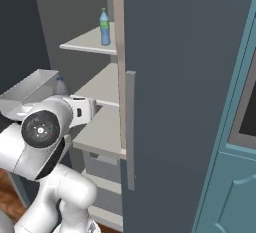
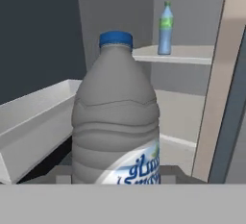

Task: Take the bottled waters from the counter and place them in the freezer to freeze. Close the freezer door after placing the bottles.

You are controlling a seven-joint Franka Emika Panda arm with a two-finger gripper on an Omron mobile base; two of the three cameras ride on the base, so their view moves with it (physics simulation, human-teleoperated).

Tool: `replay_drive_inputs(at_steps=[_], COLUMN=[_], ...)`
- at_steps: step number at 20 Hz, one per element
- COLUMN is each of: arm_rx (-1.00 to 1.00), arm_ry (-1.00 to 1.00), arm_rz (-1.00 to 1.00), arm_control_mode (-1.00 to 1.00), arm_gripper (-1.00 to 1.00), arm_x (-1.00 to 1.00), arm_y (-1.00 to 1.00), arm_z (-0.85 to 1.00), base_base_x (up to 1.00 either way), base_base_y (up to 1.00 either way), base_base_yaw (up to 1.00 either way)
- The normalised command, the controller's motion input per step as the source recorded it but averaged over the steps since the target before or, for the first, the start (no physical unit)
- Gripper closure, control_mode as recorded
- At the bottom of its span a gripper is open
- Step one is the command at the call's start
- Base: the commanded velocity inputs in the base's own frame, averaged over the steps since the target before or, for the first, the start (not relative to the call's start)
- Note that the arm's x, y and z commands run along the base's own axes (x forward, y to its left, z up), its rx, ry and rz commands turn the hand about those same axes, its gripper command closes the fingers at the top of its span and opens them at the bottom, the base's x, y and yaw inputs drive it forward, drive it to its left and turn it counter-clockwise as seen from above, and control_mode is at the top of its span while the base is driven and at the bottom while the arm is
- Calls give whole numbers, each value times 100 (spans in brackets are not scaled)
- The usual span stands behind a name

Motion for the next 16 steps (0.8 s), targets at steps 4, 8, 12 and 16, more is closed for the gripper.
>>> replay_drive_inputs(at_steps=[4,8,12,16], arm_rx=[6,7,0,0], arm_ry=[-4,-6,-8,-11], arm_rz=[-27,-32,-31,-18], arm_control_mode=[-100,-100,-100,-100], arm_gripper=[100,100,100,100], arm_x=[-10,-9,8,39], arm_y=[46,36,30,11], arm_z=[-30,-42,-68,-76], base_base_x=[0,0,0,0], base_base_y=[0,0,0,0], base_base_yaw=[0,0,0,0])
